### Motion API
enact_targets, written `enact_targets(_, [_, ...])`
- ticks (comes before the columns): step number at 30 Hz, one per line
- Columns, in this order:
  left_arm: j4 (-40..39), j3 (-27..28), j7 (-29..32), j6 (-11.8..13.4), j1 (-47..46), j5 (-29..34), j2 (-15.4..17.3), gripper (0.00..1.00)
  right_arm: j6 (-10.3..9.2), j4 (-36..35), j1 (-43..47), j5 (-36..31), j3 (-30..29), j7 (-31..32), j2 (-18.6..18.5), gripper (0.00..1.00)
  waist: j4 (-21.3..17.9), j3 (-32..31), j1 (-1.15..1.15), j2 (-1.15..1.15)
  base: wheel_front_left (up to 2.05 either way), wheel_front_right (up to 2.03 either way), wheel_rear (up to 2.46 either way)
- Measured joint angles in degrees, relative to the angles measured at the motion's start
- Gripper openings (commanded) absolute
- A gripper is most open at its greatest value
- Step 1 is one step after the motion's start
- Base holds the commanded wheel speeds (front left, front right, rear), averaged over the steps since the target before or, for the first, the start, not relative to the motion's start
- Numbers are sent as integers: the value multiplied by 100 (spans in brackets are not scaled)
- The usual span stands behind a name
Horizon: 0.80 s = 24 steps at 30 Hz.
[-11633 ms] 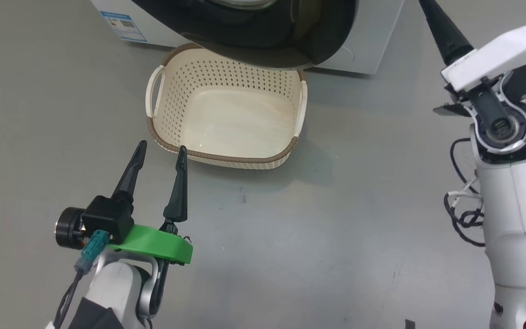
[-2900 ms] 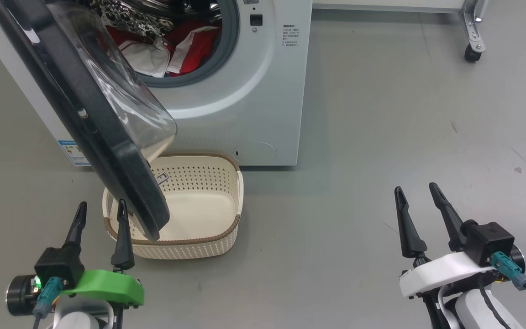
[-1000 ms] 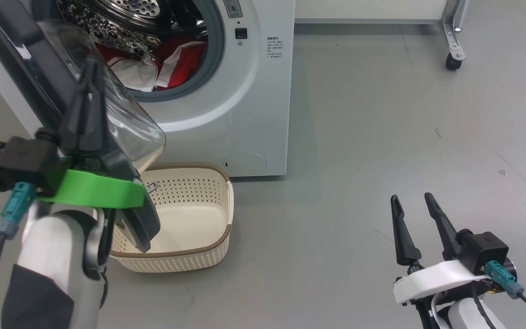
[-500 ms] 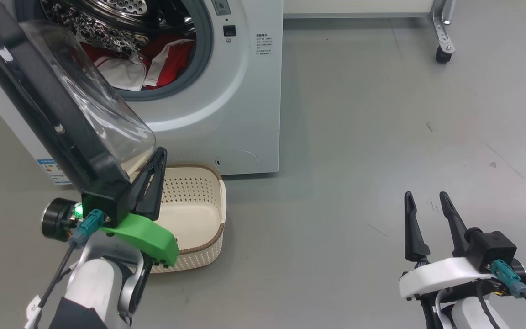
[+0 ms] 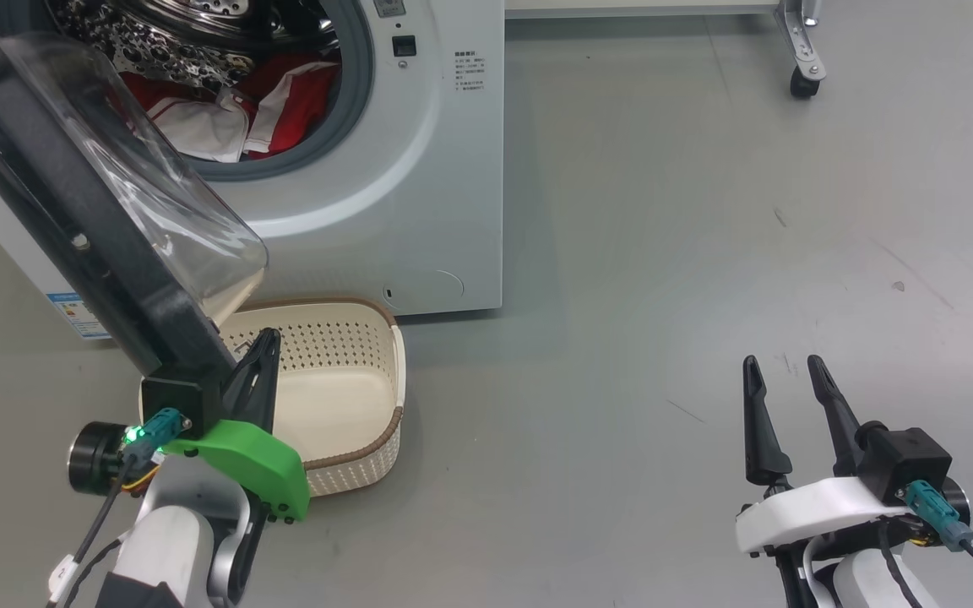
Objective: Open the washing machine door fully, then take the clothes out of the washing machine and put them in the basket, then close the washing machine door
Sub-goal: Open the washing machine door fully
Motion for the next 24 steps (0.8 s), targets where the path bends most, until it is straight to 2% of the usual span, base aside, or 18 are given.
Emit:
enact_targets(14, [397,189,-112,57,-15,-90,-2,0,54,62,0,-42,-86,0,64,100,-31,71,0,0,0,0,0])
enact_targets(24, [621,185,-255,57,-58,-93,-57,0,99,94,18,-82,-189,0,93,100,83,44,0,0,0,0,0])
